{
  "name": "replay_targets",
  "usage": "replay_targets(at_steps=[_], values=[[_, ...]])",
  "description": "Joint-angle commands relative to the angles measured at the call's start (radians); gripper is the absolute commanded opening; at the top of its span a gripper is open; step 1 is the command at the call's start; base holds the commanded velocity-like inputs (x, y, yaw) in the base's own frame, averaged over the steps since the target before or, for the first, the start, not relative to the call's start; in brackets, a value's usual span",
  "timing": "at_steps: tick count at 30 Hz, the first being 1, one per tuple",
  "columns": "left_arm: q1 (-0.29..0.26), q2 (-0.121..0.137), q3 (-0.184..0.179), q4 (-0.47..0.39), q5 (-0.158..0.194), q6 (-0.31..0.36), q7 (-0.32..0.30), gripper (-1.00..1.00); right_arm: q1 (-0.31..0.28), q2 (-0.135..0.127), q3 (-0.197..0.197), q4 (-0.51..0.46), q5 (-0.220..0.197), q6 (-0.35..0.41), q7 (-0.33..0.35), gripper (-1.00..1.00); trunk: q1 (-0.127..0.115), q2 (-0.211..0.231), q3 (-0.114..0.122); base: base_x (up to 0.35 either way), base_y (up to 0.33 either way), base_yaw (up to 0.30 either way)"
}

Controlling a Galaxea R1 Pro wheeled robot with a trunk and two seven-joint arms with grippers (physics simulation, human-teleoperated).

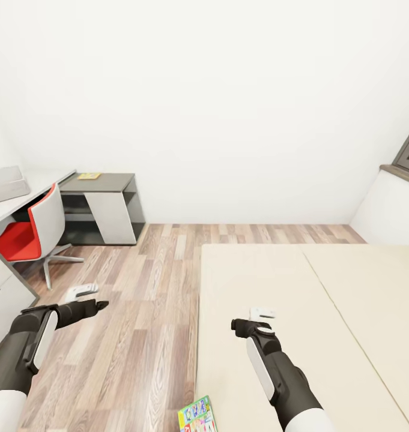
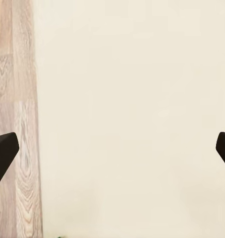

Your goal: Put all the toys in the child's room - the three board games (two on the bed and one on the table), the two jigsaw puzzles on the table, and the tennis ball on the table - inside the toy box on the table in the child's room.

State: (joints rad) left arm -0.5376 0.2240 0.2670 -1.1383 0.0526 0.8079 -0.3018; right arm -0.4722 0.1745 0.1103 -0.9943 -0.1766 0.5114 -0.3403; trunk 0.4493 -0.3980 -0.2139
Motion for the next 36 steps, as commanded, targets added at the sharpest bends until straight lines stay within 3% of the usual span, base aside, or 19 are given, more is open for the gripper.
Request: replay_targets(at_steps=[1,12,36], values=[[-0.001,0.000,0.001,-0.001,0.005,0.006,-0.002,1.00,-0.001,0.000,0.002,-0.001,-0.011,0.003,-0.009,1.00,0.001,-0.002,0.000,0.000,0.000,0.000],[-0.001,0.012,0.012,-0.017,0.013,0.013,-0.013,1.00,-0.001,0.000,0.002,-0.003,-0.013,0.002,-0.009,1.00,0.001,-0.002,0.018,0.000,0.000,0.000],[-0.001,0.011,0.011,-0.024,0.018,0.019,-0.016,1.00,-0.001,0.000,0.002,-0.003,-0.014,0.002,-0.009,1.00,0.001,-0.002,0.057,0.000,0.000,0.000]])
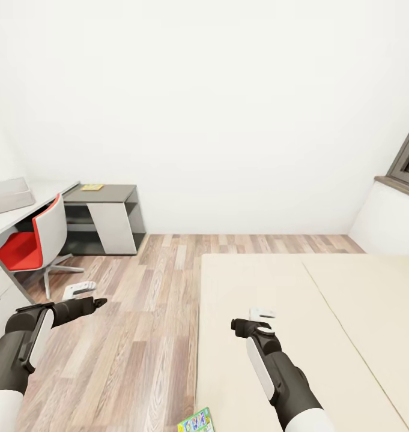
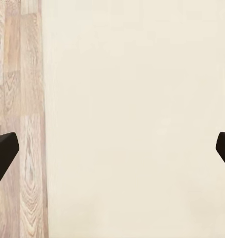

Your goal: Put all the toys in the child's room - the three board games (two on the bed and one on the table), the two jigsaw puzzles on the table, and the tennis ball on the table - inside the toy box on the table in the child's room.

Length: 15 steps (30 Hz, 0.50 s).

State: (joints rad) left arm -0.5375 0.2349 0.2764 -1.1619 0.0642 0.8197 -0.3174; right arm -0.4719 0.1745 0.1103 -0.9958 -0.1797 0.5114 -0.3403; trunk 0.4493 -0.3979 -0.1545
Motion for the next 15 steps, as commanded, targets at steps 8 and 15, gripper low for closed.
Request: replay_targets(at_steps=[8,15], values=[[-0.001,-0.001,0.001,-0.001,0.006,0.007,0.000,1.00,-0.001,0.000,0.002,-0.001,-0.011,0.003,-0.009,1.00,0.001,-0.002,0.011,0.000,0.000,0.000],[-0.001,-0.002,0.001,-0.001,0.006,0.006,0.000,1.00,-0.001,0.000,0.002,-0.001,-0.011,0.003,-0.008,1.00,0.001,-0.002,0.023,0.000,0.000,0.000]])
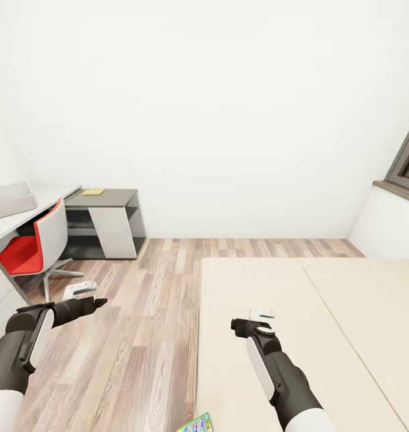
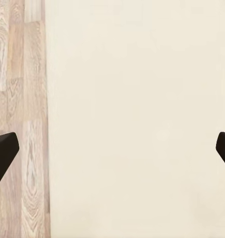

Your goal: Put all the toys in the child's room - the three board games (two on the bed and one on the table), the two jigsaw puzzles on the table, and the tennis ball on the table - inside the toy box on the table in the child's room.

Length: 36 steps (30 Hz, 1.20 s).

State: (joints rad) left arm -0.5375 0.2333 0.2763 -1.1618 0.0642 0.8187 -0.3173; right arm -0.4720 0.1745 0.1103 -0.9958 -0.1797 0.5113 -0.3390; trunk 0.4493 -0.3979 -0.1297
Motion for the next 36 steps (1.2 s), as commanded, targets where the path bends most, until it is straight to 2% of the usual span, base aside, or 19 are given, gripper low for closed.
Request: replay_targets(at_steps=[1,36], values=[[-0.001,0.000,0.001,-0.001,0.006,0.007,0.000,1.00,-0.001,0.000,0.002,-0.001,-0.010,0.003,-0.009,1.00,0.001,-0.002,-0.001,0.000,0.000,0.000],[-0.001,-0.002,0.001,-0.001,0.006,0.007,0.001,1.00,-0.001,0.000,0.002,-0.001,-0.010,0.003,-0.009,1.00,0.001,-0.002,0.057,0.000,0.000,0.000]])
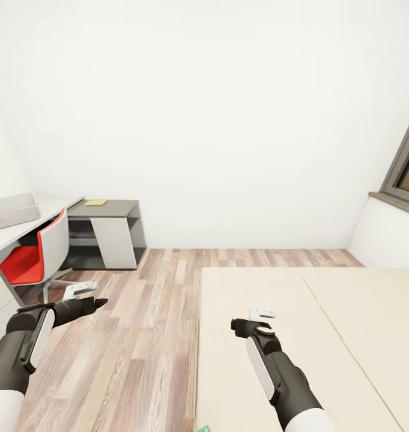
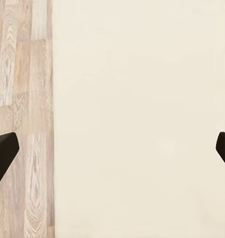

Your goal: Put all the toys in the child's room - the three board games (two on the bed and one on the table), the two jigsaw puzzles on the table, and the tennis ball on the table - inside the toy box on the table in the child's room.

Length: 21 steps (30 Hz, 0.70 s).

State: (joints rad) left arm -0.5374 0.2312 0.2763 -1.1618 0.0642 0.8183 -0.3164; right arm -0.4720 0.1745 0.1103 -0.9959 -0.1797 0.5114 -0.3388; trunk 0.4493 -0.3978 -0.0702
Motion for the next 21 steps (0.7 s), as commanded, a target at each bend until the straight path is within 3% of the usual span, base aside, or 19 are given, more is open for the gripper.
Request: replay_targets(at_steps=[1,21], values=[[-0.001,0.000,0.001,-0.001,0.006,0.007,0.000,1.00,-0.001,0.000,0.002,-0.001,-0.011,0.002,-0.009,1.00,0.001,-0.002,-0.001,0.000,0.000,0.000],[-0.001,-0.001,0.001,-0.001,0.006,0.007,0.000,1.00,-0.001,0.000,0.002,-0.001,-0.011,0.002,-0.009,1.00,0.001,-0.002,0.032,0.000,0.000,0.000]])
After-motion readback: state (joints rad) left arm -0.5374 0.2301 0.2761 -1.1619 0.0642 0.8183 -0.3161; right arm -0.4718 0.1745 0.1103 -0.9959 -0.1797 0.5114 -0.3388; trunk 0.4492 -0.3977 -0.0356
